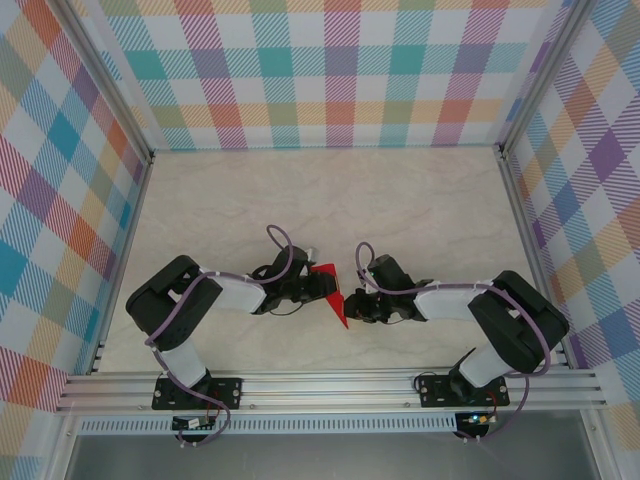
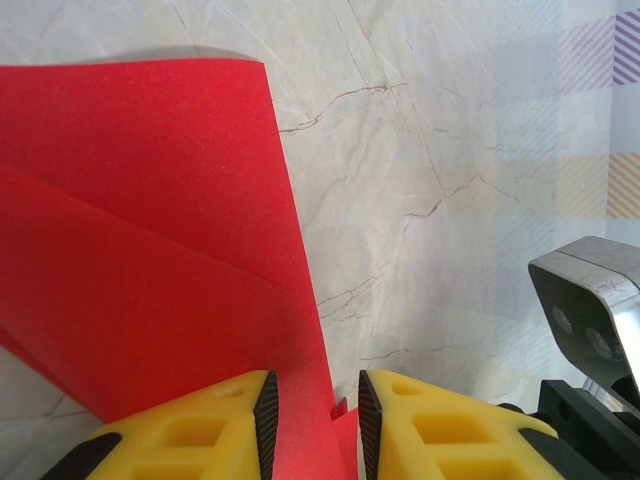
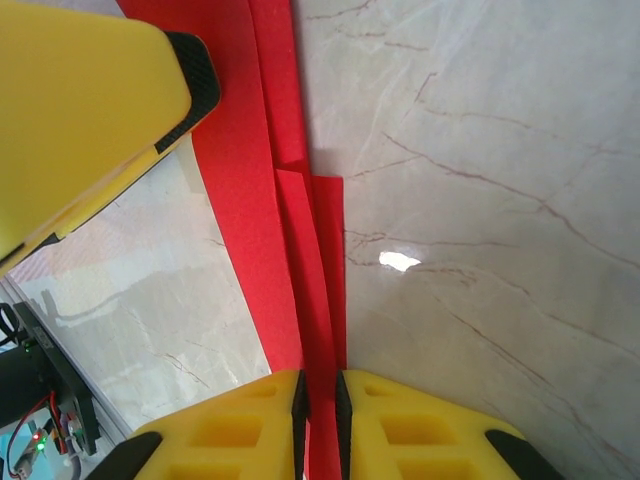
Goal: Fold a paper plane with a square sheet of paper (pick it up from the middle)
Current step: Fold the wing for the fifth time at the center of the table.
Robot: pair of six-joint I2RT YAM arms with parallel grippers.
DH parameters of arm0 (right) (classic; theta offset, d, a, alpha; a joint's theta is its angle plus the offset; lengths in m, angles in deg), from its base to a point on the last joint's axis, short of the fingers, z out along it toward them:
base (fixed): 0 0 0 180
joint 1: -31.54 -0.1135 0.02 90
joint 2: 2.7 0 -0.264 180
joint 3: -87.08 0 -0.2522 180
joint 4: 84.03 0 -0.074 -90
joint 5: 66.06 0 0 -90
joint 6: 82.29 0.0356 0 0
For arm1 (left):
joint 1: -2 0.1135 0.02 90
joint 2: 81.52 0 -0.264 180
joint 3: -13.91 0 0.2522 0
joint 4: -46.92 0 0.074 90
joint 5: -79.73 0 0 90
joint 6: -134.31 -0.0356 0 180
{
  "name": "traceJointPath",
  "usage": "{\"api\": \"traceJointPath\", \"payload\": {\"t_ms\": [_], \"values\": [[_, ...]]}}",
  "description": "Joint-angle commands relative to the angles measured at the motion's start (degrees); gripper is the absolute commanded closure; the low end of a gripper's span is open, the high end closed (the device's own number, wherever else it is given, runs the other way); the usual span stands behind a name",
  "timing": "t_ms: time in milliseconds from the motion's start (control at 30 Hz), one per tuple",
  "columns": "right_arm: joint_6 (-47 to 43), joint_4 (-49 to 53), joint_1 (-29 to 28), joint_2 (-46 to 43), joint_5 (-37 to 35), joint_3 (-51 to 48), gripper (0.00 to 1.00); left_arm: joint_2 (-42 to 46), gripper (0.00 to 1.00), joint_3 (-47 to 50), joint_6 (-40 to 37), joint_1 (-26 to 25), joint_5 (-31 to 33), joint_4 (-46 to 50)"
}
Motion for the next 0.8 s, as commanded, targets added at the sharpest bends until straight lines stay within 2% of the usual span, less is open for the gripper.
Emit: {"api": "traceJointPath", "payload": {"t_ms": [0,200,500,767], "values": [[-1.39,7.93,-1.11,1.76,-2.1,0.78,0.83,-4.23,0.7,-0.91,-0.78,-0.74,-0.3,1.35],[-1.11,14.87,-3.55,3.15,-8.32,2.88,0.86,-4.41,0.7,-1.15,-0.85,-0.74,-0.22,2.01],[-1.55,20.6,-7.4,5.37,-12.38,5.47,0.86,-5.13,0.7,-1.63,-0.88,-0.66,-0.33,3.11],[-2.34,22.93,-7.64,-4.07,-13.65,6.88,0.83,-5.12,0.7,-1.38,-1.04,-0.74,-0.48,3.37]]}}
